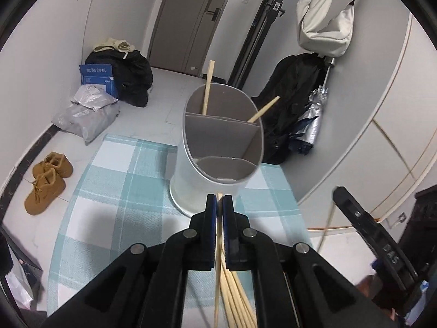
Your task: Organize utensils
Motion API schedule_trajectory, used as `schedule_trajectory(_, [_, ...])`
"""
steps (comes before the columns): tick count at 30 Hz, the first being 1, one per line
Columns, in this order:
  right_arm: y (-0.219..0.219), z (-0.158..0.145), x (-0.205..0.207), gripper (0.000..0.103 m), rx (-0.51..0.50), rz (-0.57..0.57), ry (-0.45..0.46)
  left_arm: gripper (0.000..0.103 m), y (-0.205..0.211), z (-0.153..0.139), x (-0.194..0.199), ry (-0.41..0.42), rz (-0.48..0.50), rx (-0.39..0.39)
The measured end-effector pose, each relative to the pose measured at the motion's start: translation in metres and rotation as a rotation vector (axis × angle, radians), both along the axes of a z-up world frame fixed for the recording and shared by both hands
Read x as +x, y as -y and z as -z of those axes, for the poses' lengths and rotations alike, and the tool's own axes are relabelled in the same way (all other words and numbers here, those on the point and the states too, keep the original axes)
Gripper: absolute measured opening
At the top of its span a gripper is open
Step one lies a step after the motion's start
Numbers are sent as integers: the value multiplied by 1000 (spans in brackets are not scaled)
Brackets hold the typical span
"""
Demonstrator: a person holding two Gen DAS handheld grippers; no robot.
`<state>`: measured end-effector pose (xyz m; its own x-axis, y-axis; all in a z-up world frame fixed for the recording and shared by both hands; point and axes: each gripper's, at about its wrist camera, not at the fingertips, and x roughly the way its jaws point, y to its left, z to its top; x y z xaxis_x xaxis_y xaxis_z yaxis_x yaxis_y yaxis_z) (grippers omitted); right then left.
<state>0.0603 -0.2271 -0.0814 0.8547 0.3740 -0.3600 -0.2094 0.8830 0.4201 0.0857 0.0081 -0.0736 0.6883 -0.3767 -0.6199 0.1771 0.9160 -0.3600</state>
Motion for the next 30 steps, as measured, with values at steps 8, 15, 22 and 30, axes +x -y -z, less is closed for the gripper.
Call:
schedule_trajectory(8, [-24,-18,-16,6,-66,-8,70,0,-11,-14,-16,20,-8,-22])
schedule_trajectory(15, [-32,-25,-22,6,-87,8,77,0,-13,-21,-20,4,10,11])
schedule_trajectory(22, [-40,-49,-23,6,-108,5,139,0,-14,-40,-19,10,47,8])
schedule_trajectory(30, [-42,-90,-2,6,-76,1,203,0,-18,-91,9,44,57,-55])
